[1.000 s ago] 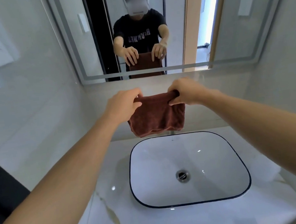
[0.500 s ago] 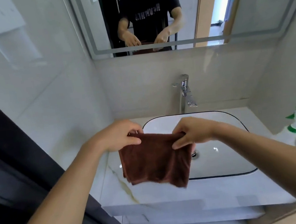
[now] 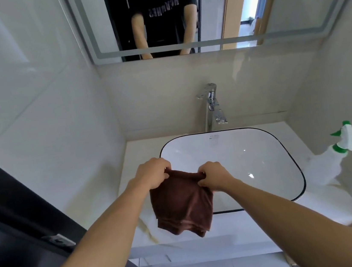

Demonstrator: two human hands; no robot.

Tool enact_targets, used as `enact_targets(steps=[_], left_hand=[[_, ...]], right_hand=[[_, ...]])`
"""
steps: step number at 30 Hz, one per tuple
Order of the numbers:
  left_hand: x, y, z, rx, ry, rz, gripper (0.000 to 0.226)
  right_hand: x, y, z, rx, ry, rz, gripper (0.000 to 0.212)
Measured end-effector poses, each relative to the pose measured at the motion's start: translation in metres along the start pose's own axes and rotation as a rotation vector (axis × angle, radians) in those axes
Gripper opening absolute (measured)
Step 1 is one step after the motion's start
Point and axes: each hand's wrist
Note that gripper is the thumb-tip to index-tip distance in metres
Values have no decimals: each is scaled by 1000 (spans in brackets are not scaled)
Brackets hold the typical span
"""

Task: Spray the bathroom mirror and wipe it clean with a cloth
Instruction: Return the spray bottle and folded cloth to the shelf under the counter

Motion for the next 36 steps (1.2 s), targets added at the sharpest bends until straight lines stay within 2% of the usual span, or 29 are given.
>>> enact_targets(steps=[3, 7, 14, 20, 28, 32, 36], left_hand=[[-1, -4, 3, 37, -4, 3, 20], [3, -8, 3, 63, 0, -8, 46], [42, -34, 15, 280, 105, -119, 43], [84, -81, 38, 340, 218, -69, 47], [187, -148, 56, 392, 363, -73, 53], [251, -162, 62, 382, 466, -193, 51], [311, -148, 73, 290, 535, -416, 57]], right_hand=[[2, -2, 6, 7, 12, 15, 12], [6, -3, 10, 17, 3, 68, 36], [-3, -33, 4, 198, 6, 144, 37], [22, -94, -27, 339, 59, 158, 43], [73, -179, -88, 595, 198, 190, 46], [112, -198, -133, 706, 289, 228, 48], [159, -193, -182, 813, 422, 297, 46]])
Point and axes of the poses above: each hand's wrist, its own z-axis towards the middle knuckle, its own y-axis out of the palm, x = y × z, and after that the axes turned 9 degrees about -x, right-handed
